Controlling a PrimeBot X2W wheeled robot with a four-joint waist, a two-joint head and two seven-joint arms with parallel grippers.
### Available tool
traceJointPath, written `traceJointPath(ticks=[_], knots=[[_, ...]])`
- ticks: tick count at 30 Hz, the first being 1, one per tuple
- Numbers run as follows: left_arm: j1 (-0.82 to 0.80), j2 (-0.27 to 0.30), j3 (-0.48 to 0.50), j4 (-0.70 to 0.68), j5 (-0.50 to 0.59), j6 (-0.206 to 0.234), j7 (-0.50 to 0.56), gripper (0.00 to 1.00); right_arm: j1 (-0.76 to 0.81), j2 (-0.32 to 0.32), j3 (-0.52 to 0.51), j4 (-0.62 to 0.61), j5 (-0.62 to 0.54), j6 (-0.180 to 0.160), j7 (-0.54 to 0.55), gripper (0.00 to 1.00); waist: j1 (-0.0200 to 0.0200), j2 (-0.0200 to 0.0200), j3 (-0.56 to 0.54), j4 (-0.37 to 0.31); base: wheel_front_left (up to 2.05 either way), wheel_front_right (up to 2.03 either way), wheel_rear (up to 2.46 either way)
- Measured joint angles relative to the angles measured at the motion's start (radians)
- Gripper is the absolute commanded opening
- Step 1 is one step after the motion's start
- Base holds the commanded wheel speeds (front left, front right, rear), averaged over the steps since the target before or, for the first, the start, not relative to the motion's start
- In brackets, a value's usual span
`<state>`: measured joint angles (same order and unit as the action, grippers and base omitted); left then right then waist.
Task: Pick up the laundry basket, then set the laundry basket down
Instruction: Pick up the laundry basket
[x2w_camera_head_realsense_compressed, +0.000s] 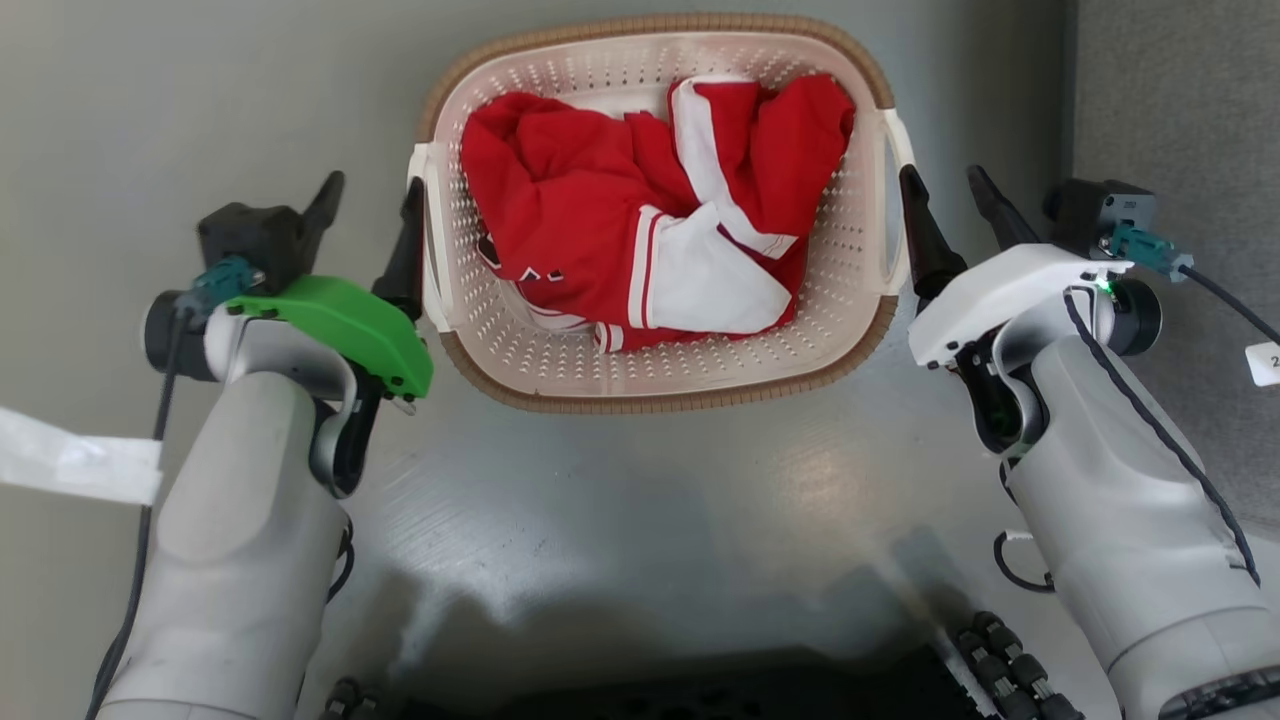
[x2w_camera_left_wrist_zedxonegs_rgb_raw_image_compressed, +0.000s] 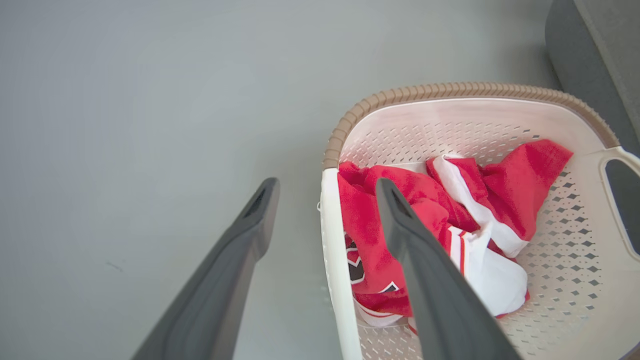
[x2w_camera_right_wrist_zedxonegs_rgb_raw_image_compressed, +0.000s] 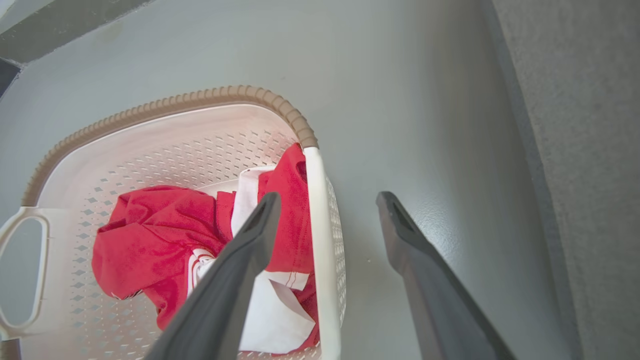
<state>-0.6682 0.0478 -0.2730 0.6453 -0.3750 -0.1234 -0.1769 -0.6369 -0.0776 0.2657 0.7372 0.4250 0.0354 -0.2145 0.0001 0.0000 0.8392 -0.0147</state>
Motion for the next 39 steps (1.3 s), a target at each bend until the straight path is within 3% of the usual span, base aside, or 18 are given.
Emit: traceJointPath(ticks=[28,29,30,32,33,35,39], knots=[[-0.180,-0.011,-0.173,0.190,-0.180,-0.001,0.115,1.00,-0.213,0.012,0.069,0.215,0.017,0.038,0.020,1.00,-0.0001,0.0000,0.146,-0.004,0.00,0.00,0.00],[-0.183,-0.011,-0.177,0.193,-0.186,-0.001,0.115,1.00,-0.217,0.012,0.071,0.220,0.017,0.038,0.020,0.87,0.0000,0.0000,0.146,-0.003,0.00,0.00,0.00],[-0.186,-0.011,-0.179,0.198,-0.189,-0.001,0.115,0.96,-0.221,0.012,0.074,0.224,0.018,0.042,0.016,0.52,0.0000,0.0000,0.147,-0.003,0.00,0.00,0.00],[-0.195,-0.012,-0.181,0.209,-0.198,-0.001,0.114,0.71,-0.227,0.012,0.081,0.234,0.020,0.044,0.013,0.00,0.0000,0.0000,0.148,-0.001,0.00,0.00,0.00],[-0.199,-0.012,-0.183,0.214,-0.206,-0.001,0.114,0.43,-0.230,0.012,0.086,0.238,0.022,0.045,0.013,0.00,0.0000,0.0000,0.148,-0.001,0.00,0.00,0.00],[-0.204,-0.012,-0.188,0.220,-0.219,-0.001,0.114,0.00,-0.237,0.012,0.094,0.240,0.033,0.051,0.012,0.00,0.0000,0.0000,0.149,0.001,0.00,0.00,0.00],[-0.217,-0.014,-0.202,0.230,-0.239,0.001,0.113,0.00,-0.239,0.013,0.108,0.251,0.052,0.055,0.004,0.00,0.0000,0.0000,0.146,0.004,0.00,0.00,0.00]])
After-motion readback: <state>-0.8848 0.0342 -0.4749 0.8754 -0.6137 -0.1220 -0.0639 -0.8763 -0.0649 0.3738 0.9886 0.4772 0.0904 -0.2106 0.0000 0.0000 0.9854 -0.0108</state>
